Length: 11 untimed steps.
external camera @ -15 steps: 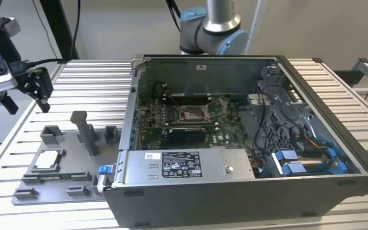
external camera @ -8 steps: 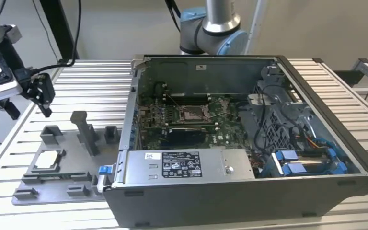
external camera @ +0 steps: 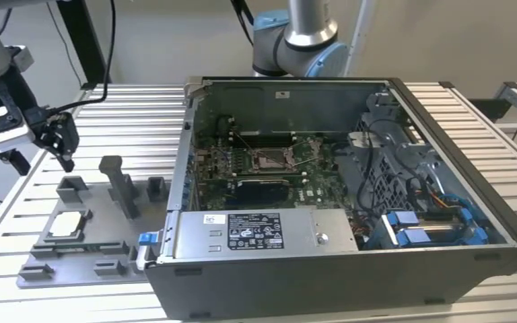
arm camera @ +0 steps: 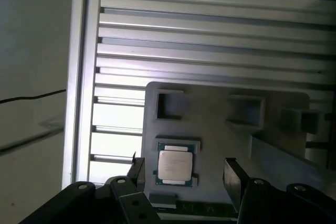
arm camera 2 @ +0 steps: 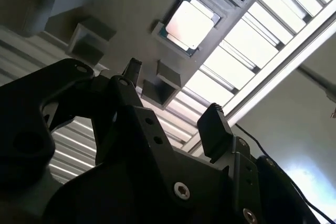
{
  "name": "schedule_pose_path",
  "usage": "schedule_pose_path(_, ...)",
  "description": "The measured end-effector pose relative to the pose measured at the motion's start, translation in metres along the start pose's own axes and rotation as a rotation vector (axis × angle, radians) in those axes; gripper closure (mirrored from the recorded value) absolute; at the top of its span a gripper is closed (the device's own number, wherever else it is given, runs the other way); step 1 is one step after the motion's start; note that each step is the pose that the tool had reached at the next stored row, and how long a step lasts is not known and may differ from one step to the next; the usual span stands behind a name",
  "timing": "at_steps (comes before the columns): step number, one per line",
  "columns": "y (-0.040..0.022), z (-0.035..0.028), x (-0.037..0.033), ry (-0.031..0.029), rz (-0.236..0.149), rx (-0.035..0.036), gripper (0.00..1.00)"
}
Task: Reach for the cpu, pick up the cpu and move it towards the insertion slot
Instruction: 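Pick up the cpu and move it towards the insertion slot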
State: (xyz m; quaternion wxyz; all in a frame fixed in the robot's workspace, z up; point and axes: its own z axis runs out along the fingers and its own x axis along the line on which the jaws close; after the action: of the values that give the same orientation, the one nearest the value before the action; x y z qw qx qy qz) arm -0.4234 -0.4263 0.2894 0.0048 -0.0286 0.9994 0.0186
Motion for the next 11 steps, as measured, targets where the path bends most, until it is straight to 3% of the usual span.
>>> schedule_pose_path(2,-0.0017,0.0031,0.0003,0.0026,0.0,0.0001,0.0)
schedule_pose_path(8,-0.0047,0.0126,0.001,0.0033,0.0,0.0,0.0)
schedule_pose_path(11,-0.0049,0.0156,0.001,0.008,0.0,0.0015,0.0)
